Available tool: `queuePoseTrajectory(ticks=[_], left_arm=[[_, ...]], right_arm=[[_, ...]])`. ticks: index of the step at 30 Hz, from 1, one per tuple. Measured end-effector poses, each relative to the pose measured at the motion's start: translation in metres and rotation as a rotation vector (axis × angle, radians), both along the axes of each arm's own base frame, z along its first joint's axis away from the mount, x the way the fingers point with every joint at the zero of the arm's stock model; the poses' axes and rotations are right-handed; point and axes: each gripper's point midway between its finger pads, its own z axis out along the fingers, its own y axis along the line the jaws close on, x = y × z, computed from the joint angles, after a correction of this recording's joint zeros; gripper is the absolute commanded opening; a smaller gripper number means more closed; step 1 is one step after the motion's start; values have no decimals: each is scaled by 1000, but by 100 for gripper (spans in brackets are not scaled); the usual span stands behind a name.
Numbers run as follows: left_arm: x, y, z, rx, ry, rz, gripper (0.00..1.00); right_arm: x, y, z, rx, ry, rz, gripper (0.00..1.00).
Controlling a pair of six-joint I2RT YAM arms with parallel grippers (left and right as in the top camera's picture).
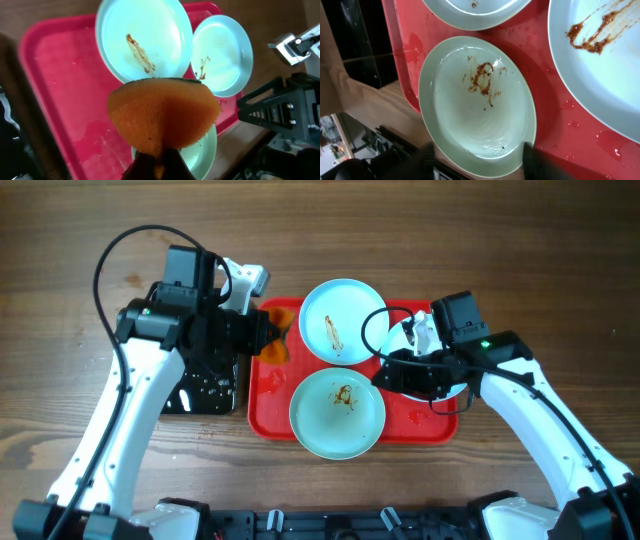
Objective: Clean dirty plates on tray and stack at the side
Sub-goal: 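Grasp the right blue plate rim with the right gripper and tilt it, then scrub the tilted plate with the sponge in the left gripper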
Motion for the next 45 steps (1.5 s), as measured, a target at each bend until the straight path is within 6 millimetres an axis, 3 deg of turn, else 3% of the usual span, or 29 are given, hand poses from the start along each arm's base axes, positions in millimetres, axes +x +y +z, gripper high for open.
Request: queuePoseTrajectory(ticks=[1, 3, 4, 7, 8, 10, 11, 14, 16, 19, 22, 24, 28, 30, 32, 33, 34, 40, 45], left_arm=[[-1, -2, -7, -7, 25, -5, 4], [-6, -5, -26, -20, 89, -15, 4], [-7, -7, -35, -33, 114, -21, 4], [-4, -16, -43, -95, 115, -31, 4], [-5, -18, -44, -107, 121, -27, 4], [-9, -20, -50, -124, 143, -20, 4], [-11, -21, -53, -126, 156, -19, 4], [-22, -32, -59, -133, 191, -32, 4], [-27, -44, -61, -130, 205, -42, 4], [-30, -66, -60, -126, 187, -66, 4], [-34, -83, -67, -91, 185, -71, 4], [-39, -93, -82, -56, 219, -73, 4], [-42, -95, -111, -7, 296, -51, 4], [-40, -94, -116, 3, 303, -43, 4], [-40, -94, -116, 2, 302, -41, 4], [-40, -94, -116, 2, 304, -38, 4], [-40, -94, -116, 2, 304, -38, 4], [-39, -94, -116, 1, 302, -38, 4], [-39, -93, -117, 9, 303, -34, 4]], right_arm=[[-1, 0, 0, -2, 6, -1, 57], [-6, -3, -3, -16, 42, -21, 34], [-9, -6, -4, -33, 62, -37, 32], [-14, -15, -10, -88, 102, -75, 9], [-14, -17, -11, -99, 106, -85, 12], [-14, -19, -12, -110, 110, -97, 31], [-13, -19, -13, -109, 108, -103, 54], [-13, -18, -26, -112, 111, -137, 57], [-25, -19, -47, -119, 147, -158, 61], [-42, -20, -66, -132, 202, -181, 55], [-44, -20, -72, -126, 206, -199, 49], [-44, -14, -76, -110, 200, -208, 46], [-43, 6, -77, -70, 178, -205, 41], [-42, 15, -75, -53, 172, -209, 30], [-44, 22, -74, -42, 179, -215, 8], [-45, 25, -73, -38, 183, -218, 4], [-46, 28, -73, -37, 188, -220, 4], [-54, 35, -75, -50, 227, -261, 31], [-48, 34, -81, -41, 220, -326, 34]])
